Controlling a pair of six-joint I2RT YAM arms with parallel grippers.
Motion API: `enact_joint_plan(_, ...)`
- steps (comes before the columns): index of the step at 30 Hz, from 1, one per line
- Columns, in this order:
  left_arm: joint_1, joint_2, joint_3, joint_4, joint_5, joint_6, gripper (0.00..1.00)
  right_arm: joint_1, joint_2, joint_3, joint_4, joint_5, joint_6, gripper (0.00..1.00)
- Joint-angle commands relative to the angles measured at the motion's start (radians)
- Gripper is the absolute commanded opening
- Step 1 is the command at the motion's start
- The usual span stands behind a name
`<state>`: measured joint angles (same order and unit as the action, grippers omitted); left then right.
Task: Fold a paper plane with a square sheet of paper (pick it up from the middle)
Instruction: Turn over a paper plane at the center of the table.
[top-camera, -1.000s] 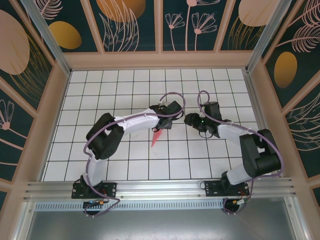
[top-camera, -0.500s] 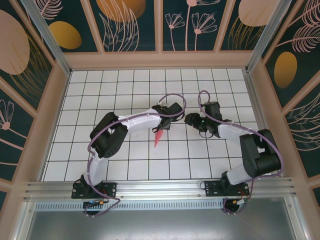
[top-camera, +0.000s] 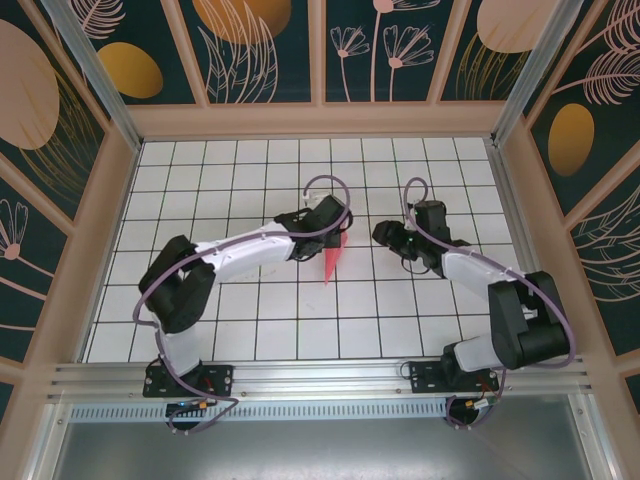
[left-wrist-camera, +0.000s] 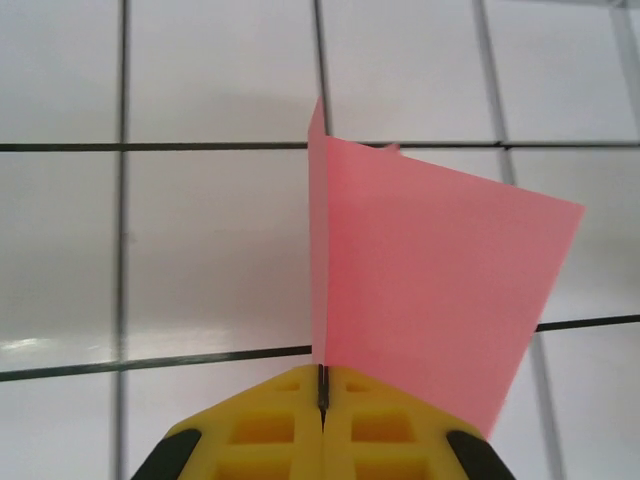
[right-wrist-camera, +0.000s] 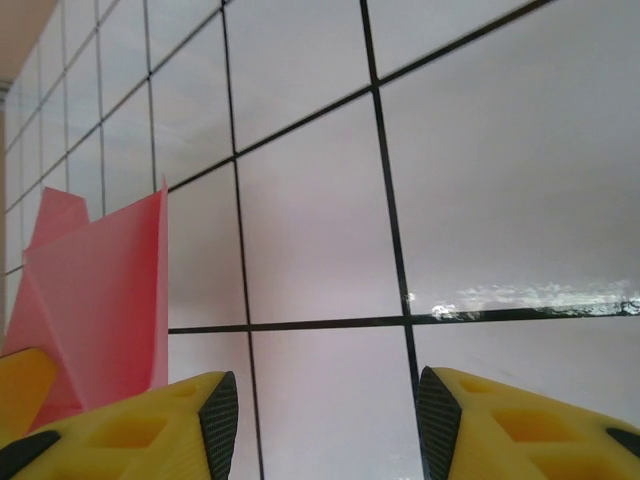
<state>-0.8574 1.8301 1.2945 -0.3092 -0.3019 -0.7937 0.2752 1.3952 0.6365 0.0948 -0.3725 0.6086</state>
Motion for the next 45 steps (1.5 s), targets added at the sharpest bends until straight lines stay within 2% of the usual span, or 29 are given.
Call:
enact_joint_plan(1, 0.044, -0.033, -0.123, 0.340, 0.198, -0.112, 0.00, -0.005, -0.066, -0.030, 0.017, -0.014, 0.034, 0.54)
enact_joint_plan(5, 0.065, -0.016, -0.235, 0.584, 0.312, -0.210, 0.00, 0.008, -0.100, -0.044, 0.021, -0.029, 0.035, 0.54)
enact_joint_plan(11, 0.083, 0.036, -0.316, 0.765, 0.400, -0.289, 0.00, 0.125, -0.079, -0.016, -0.045, 0.031, 0.000, 0.48)
enact_joint_plan(14, 0.084, 0.045, -0.371, 0.801, 0.408, -0.311, 0.00, 0.194, -0.047, 0.012, -0.072, 0.071, -0.013, 0.42)
enact_joint_plan(18, 0.088, 0.050, -0.417, 0.837, 0.406, -0.327, 0.00, 0.236, 0.015, 0.042, -0.070, 0.074, -0.015, 0.35)
enact_joint_plan(28, 0.090, 0.070, -0.460, 0.861, 0.411, -0.332, 0.00, 0.266, 0.126, 0.110, -0.095, 0.089, -0.026, 0.30)
enact_joint_plan(32, 0.090, 0.074, -0.472, 0.860, 0.403, -0.332, 0.00, 0.266, 0.157, 0.123, -0.115, 0.108, -0.024, 0.31)
enact_joint_plan(37, 0.094, 0.082, -0.487, 0.864, 0.393, -0.335, 0.00, 0.266, 0.179, 0.127, -0.123, 0.117, -0.034, 0.38)
enact_joint_plan(45, 0.096, 0.101, -0.498, 0.871, 0.391, -0.349, 0.00, 0.266, 0.186, 0.107, -0.100, 0.040, -0.033, 0.50)
